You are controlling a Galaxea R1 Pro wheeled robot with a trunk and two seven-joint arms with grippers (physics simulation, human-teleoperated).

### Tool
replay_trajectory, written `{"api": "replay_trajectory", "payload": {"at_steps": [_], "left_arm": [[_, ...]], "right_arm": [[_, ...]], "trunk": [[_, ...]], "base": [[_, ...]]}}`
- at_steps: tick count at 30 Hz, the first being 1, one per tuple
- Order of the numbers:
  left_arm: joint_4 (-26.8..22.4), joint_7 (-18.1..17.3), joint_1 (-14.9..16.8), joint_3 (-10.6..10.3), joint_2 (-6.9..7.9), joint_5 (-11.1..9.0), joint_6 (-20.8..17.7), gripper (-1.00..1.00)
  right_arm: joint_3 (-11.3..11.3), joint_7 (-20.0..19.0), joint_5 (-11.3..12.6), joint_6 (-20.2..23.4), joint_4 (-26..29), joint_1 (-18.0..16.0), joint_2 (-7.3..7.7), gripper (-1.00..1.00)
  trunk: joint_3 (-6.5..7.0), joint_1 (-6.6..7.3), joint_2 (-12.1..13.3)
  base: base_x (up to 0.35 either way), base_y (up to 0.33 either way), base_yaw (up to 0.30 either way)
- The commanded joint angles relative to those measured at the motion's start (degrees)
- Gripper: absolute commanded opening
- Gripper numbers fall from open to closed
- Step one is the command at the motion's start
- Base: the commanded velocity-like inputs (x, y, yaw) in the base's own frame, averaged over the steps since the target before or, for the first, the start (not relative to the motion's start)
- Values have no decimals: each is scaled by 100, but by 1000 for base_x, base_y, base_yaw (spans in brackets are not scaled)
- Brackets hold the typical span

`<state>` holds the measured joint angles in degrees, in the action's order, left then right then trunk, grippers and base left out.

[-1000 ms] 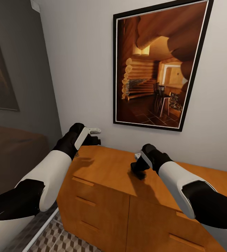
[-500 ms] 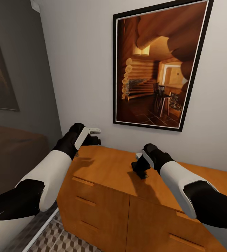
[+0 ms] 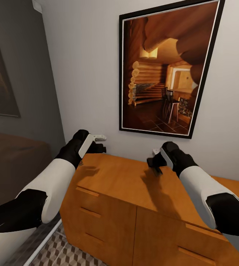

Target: Take the four mousetraps from the cabinet in the bathroom and place them on the bathroom floor. Make sure all four end up on the same floor surface, and ensure that at least two of them are either under or directly next to the same bathroom sink.

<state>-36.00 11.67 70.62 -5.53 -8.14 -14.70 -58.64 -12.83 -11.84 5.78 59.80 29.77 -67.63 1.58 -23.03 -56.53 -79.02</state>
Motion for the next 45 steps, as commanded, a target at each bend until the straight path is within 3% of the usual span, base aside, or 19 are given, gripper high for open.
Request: {"api": "replay_trajectory", "payload": {"at_steps": [1,2,7,21,45], "left_arm": [[-7,55,4,-18,1,-60,-16,100],[-10,55,4,-18,-1,-60,-16,100],[-12,54,4,-15,-4,-60,-16,100],[-14,54,4,-15,-12,-60,-16,100],[-4,59,4,-9,-30,-64,-25,100]], "right_arm": [[80,20,61,20,157,-5,11,-100],[223,30,58,20,331,-5,10,-100],[399,46,31,20,683,-5,4,-100],[367,92,-23,20,1131,-5,5,-100],[369,106,10,20,1103,-5,17,-100]], "trunk": [[-7,0,-4],[-7,0,-4],[-7,0,-4],[-7,0,-4],[-7,0,-4]], "base": [[0,0,0],[0,0,0],[0,0,0],[0,0,0],[0,41,0]]}}
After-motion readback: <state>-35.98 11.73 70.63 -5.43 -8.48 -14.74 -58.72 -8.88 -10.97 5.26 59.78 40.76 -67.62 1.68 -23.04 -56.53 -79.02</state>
